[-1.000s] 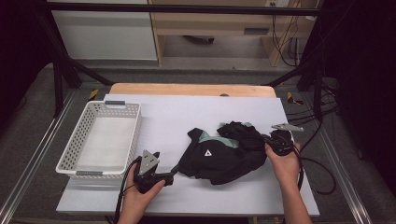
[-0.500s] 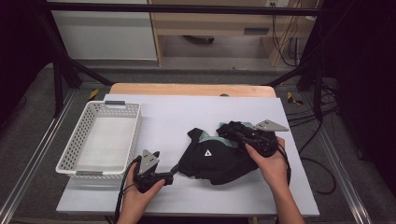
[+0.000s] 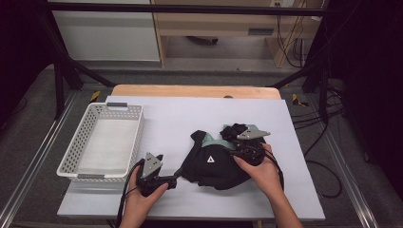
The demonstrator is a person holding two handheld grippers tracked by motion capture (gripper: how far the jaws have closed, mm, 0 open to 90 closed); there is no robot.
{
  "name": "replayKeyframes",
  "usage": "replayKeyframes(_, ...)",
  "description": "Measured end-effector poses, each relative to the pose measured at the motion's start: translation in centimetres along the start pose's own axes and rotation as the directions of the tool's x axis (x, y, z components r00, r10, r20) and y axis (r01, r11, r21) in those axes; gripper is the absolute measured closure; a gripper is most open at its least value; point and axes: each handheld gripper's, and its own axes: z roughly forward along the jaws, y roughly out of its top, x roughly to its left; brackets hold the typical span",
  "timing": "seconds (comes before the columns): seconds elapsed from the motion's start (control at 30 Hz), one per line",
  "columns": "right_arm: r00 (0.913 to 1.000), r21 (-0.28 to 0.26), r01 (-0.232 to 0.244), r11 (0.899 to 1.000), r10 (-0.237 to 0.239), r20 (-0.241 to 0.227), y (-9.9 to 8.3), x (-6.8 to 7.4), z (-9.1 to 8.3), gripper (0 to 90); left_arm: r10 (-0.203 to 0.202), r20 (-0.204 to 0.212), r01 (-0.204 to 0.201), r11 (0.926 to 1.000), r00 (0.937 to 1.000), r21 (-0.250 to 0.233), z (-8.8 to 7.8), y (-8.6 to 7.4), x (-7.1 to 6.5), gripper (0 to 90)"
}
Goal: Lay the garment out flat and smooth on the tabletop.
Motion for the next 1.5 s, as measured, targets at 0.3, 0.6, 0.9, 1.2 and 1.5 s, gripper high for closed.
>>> replayKeyframes(0.3,0.9994,0.044,0.019,0.999,-0.017,-0.03,-0.5,0.6,0.6,55.8,0.01,0.003,-0.01,0.9999,0.9999,0.007,0.1,-0.1,-0.2,14.4)
replayKeyframes(0.6,0.9994,0.018,0.001,1.0,0.0,-0.034,-0.2,0.0,0.0,52.0,0.012,0.003,-0.012,0.9999,0.9999,0.002,0.0,0.0,-0.2,14.5)
replayKeyframes(0.9,0.9995,-0.021,0.03,0.999,-0.03,-0.011,2.8,-1.2,-1.2,50.1,0.004,-0.004,-0.004,1.0,1.0,0.0,-0.1,0.0,0.2,14.5)
replayKeyframes(1.2,0.9984,0.082,0.055,0.995,-0.054,-0.019,2.0,-1.6,2.9,52.9,0.006,-0.002,-0.006,1.0,1.0,0.007,0.1,-0.1,0.0,14.5)
replayKeyframes(1.5,0.9994,0.151,0.004,0.989,0.001,-0.036,0.0,-2.3,4.2,53.3,0.019,0.01,-0.019,0.9997,0.9998,0.014,0.3,-0.2,-0.4,14.5)
